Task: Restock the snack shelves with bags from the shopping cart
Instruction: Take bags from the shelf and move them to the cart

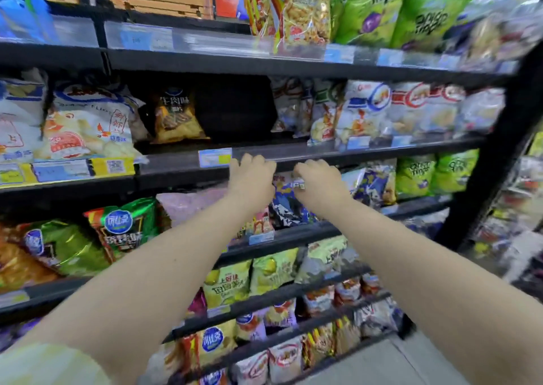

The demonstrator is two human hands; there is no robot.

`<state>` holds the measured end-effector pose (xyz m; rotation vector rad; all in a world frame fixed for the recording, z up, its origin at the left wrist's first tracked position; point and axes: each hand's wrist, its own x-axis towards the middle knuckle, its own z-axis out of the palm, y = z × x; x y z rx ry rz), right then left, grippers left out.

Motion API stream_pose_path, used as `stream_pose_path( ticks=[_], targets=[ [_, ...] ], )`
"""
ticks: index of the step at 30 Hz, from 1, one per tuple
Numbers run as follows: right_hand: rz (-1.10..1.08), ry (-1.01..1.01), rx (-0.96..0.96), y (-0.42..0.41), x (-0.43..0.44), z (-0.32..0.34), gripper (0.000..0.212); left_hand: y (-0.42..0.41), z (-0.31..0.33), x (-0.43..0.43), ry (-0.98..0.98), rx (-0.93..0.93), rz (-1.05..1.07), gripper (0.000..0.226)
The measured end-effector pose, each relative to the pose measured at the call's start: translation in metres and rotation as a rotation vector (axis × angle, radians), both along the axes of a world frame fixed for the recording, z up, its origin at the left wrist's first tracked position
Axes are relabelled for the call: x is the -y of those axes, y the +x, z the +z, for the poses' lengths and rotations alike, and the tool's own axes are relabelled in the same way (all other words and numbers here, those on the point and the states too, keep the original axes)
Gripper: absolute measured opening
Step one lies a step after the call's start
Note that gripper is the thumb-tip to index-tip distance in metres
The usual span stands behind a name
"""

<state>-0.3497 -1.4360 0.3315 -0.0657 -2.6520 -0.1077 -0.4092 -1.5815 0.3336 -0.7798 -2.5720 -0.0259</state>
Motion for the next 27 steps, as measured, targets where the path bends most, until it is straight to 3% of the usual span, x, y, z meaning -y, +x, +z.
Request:
stream_pose_path(
  ticks=[8,14,20,24,27],
  targets=[
    [-0.27,0.102,0.083,0.109,-0.118,-0.019,0.031,0.08,-0.013,-0.136,-0.051,-0.086,-0.249,0.032],
    [-0.466,0.124,0.124,0.211,-0.239,-0.027,0.029,0.163,-0.021,-0.277,-0.058,-0.037,-0.442,0.026],
    [-0.603,0.061,0.133,0.327,-0.373,-0.026,0.024,0.265,-0.02,-0.429,-0.033,-0.095,-0.595,0.031],
    [-0.739,0.061,0.179,0.399,-0.456,-0.034,0.036,0.329,-0.026,-0.527,-0.032,-0.079,-0.676,0.026],
    [-0.786,-0.002,0.209,0.446,-0.512,-0.053,0.029,0.369,-0.046,-0.591,-0.075,-0.066,-0.728,0.033]
  ],
)
